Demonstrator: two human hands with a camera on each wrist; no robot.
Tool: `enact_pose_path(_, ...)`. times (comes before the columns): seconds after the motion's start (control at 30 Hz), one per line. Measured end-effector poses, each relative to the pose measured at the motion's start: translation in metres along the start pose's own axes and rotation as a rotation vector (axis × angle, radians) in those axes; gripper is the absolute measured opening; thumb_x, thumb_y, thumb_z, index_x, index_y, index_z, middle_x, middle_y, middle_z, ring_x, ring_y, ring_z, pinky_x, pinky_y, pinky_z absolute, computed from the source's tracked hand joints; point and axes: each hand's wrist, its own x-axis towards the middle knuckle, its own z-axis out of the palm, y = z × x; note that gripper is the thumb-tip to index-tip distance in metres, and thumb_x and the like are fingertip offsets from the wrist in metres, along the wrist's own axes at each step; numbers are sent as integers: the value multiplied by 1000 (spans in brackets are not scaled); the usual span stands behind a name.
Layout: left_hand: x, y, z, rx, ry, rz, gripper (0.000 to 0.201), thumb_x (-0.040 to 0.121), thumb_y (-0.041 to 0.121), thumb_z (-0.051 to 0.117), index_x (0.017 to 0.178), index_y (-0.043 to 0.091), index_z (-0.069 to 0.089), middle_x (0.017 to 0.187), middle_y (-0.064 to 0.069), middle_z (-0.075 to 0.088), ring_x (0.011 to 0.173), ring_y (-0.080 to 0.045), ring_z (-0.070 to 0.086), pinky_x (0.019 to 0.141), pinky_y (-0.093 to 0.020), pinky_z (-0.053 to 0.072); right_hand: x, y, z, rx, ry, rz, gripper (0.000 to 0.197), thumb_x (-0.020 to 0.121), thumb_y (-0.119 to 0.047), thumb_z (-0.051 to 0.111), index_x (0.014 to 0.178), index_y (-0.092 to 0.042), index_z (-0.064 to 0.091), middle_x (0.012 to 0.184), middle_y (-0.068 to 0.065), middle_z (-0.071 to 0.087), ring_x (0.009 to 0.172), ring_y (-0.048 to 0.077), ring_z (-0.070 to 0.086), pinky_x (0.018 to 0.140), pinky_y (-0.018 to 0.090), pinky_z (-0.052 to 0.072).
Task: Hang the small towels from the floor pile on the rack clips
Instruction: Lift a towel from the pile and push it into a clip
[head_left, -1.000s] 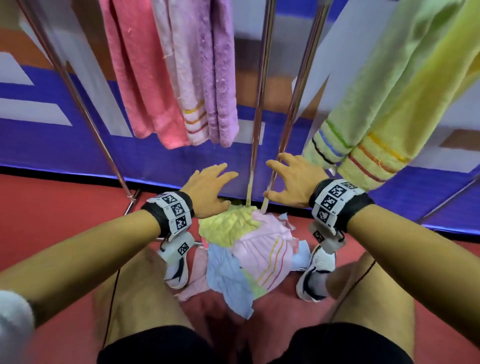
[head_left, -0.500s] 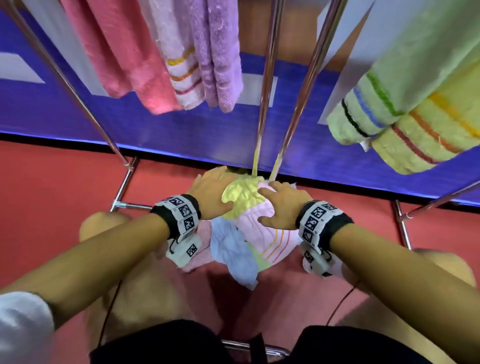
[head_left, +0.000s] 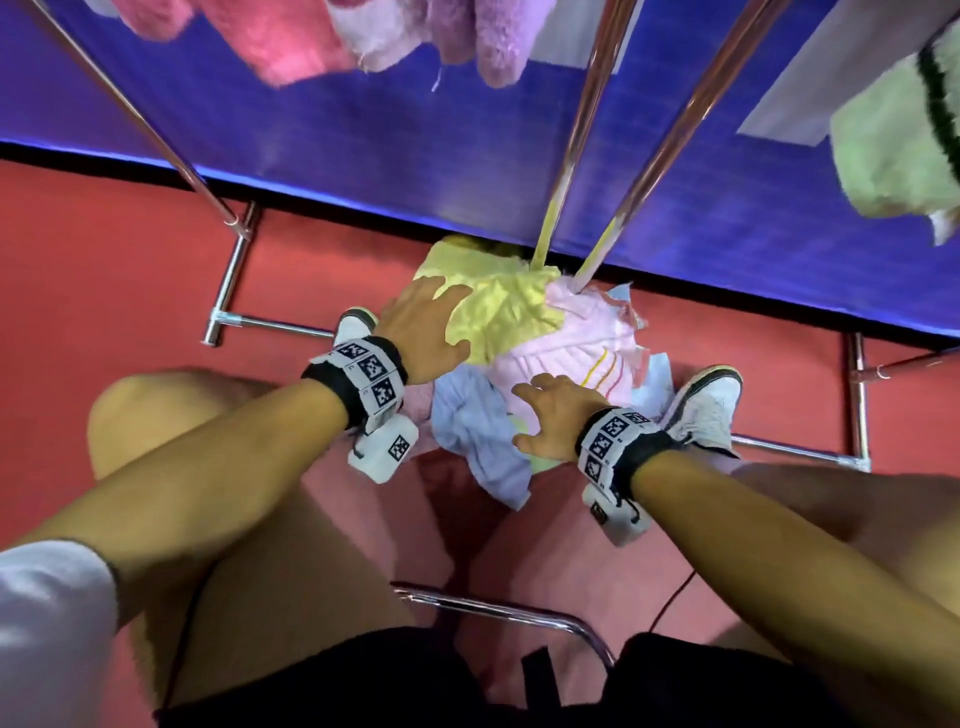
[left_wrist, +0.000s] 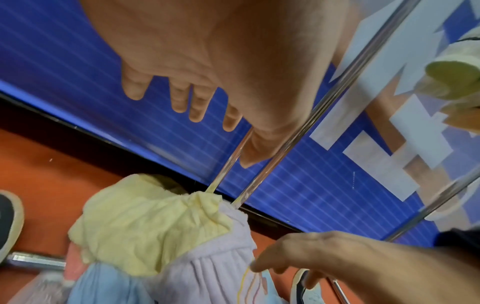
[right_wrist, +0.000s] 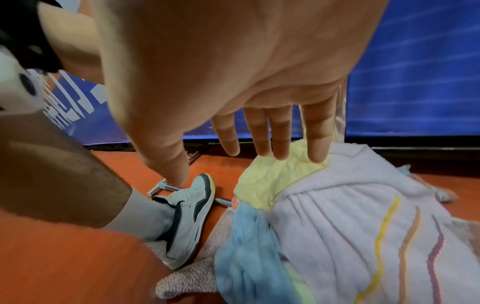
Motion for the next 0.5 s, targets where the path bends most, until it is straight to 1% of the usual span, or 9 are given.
enact_pose_path(0.07,-2,-3,10,-29,-54,-29,74,84,39,66,149,26,33,156,-16,29,145,-32,23,116,-44,25,12,-4,10,16,-12,3,77,83,-57,57,149,-26,31,148,5,39,133,28,41,95,40,44)
enact_pose_path(0.13,-5,-4,18,-49,-94,-22,74,85,39,66,150,26,32,157,-14,26,144,-31,21,116,-41,22,23,-10,20,47,-24,-4,75,84,-56,58,148,-25,34,146,7,41,132,29,43,96,41,46)
enact_pose_path(0.23,-6,-9,32,-74,-138,-7,74,85,39,65,150,27,32,158,-12,24,145,-30,18,117,-40,21,41,-18,37,78,-36,-24,67,85,-50,58,143,-23,41,139,10,46,127,32,46,95,43,48)
enact_pose_path(0.37,-12,-11,51,-37,-220,-13,76,83,39,64,150,27,30,158,-9,23,145,-29,19,117,-41,23,65,-30,60,82,-100,-43,56,82,-45,61,133,-25,49,125,8,51,120,31,50,89,42,49)
enact_pose_path(0.43,-12,-13,55,-35,-221,-6,76,83,41,65,150,27,31,157,-9,25,145,-28,20,117,-42,24,76,-34,71,103,-133,-41,61,82,-47,62,137,-26,46,126,9,50,120,33,49,90,43,47)
enact_pose_path(0.5,-10,-18,56,-65,-200,-23,76,81,43,66,148,27,34,155,-10,30,142,-29,25,116,-41,26,86,-33,84,155,-150,-2,67,83,-52,62,141,-26,43,129,11,50,122,35,48,94,43,45)
